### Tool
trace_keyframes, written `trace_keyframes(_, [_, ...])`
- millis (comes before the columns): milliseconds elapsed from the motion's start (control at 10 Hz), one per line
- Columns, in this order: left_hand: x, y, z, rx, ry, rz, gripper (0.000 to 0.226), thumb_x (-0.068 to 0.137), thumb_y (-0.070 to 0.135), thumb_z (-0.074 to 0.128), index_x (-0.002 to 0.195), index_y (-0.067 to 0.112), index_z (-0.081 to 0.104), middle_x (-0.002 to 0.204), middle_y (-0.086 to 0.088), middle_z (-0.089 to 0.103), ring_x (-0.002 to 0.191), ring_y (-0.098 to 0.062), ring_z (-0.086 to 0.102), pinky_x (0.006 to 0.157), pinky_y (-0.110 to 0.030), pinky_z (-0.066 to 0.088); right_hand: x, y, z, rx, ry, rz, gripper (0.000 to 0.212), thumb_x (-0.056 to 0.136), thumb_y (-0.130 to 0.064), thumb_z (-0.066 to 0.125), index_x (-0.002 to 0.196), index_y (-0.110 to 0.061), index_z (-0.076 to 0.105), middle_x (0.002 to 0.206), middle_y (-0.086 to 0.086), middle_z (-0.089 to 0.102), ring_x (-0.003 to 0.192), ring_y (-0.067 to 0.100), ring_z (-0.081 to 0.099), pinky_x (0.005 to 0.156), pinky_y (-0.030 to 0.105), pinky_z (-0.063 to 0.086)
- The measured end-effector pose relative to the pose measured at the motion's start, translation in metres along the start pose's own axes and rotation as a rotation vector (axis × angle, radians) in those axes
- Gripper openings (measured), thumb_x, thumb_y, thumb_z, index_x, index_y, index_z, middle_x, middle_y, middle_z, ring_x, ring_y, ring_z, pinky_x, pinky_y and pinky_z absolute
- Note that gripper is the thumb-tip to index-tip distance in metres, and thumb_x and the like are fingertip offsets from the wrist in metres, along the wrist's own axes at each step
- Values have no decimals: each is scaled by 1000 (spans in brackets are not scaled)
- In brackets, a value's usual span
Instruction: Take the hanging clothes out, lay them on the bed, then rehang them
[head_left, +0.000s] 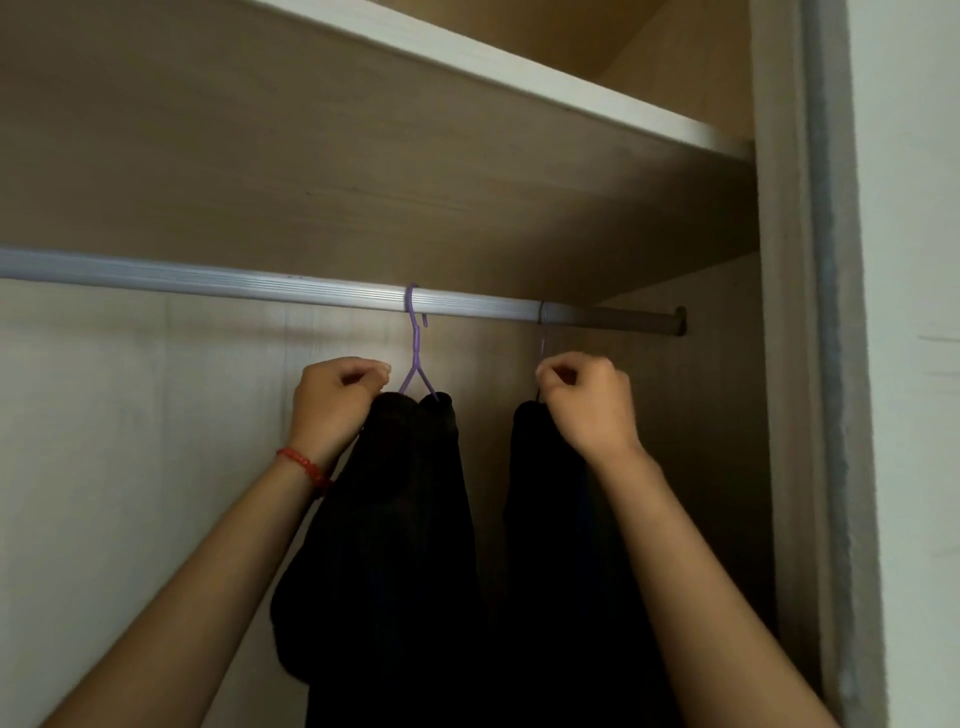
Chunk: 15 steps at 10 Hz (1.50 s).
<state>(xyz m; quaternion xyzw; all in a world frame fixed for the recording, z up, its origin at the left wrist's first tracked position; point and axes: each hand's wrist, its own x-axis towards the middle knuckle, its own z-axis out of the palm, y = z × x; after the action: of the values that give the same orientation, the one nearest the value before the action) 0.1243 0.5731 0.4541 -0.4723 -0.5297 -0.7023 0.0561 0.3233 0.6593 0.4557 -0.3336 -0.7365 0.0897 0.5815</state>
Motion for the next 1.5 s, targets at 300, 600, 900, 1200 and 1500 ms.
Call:
trace_keyframes(300, [-98, -19, -41, 320, 95, 191, 17, 88, 12, 57, 98, 8, 69, 93, 0, 64, 82, -9, 59, 69, -4, 42, -91, 6, 32, -126, -49, -404, 28, 84, -22, 50, 101, -10, 70, 104, 8, 68, 112, 26, 58, 99, 35, 41])
trace_keyframes(600, [-249, -107, -110, 605, 41, -128, 29, 83, 38, 56, 99, 17, 68, 89, 19, 59, 87, 14, 56, 65, -4, 44, -245, 81, 91, 1, -300, -418, 43, 93, -31, 33, 102, -11, 69, 104, 2, 70, 111, 9, 49, 112, 22, 15])
trace_keyframes(900, [-470, -166, -198, 803, -102, -821, 31, 88, 30, 56, 112, 11, 64, 96, 4, 59, 94, -18, 61, 79, -25, 46, -442, 119, 132, 80, -888, -168, 19, 72, -7, 45, 69, -3, 63, 66, 12, 64, 61, 23, 62, 51, 17, 40])
trace_keyframes(1200, [-646, -139, -288, 811, 6, -1434, 33, 91, 24, 53, 122, 14, 56, 125, -9, 59, 113, -27, 56, 94, -30, 41, -593, 98, 142, -230, -1466, -88, 24, 94, -18, 44, 70, -15, 42, 63, -7, 41, 53, 4, 38, 54, 22, 34])
trace_keyframes(1500, [-824, -128, -425, 714, 252, -1781, 30, 88, 31, 54, 114, 20, 61, 117, -5, 65, 107, -22, 61, 90, -29, 48, -713, -18, 170, -189, -1911, -404, 37, 97, -23, 35, 131, -12, 45, 136, 4, 47, 122, 18, 47, 85, 24, 38])
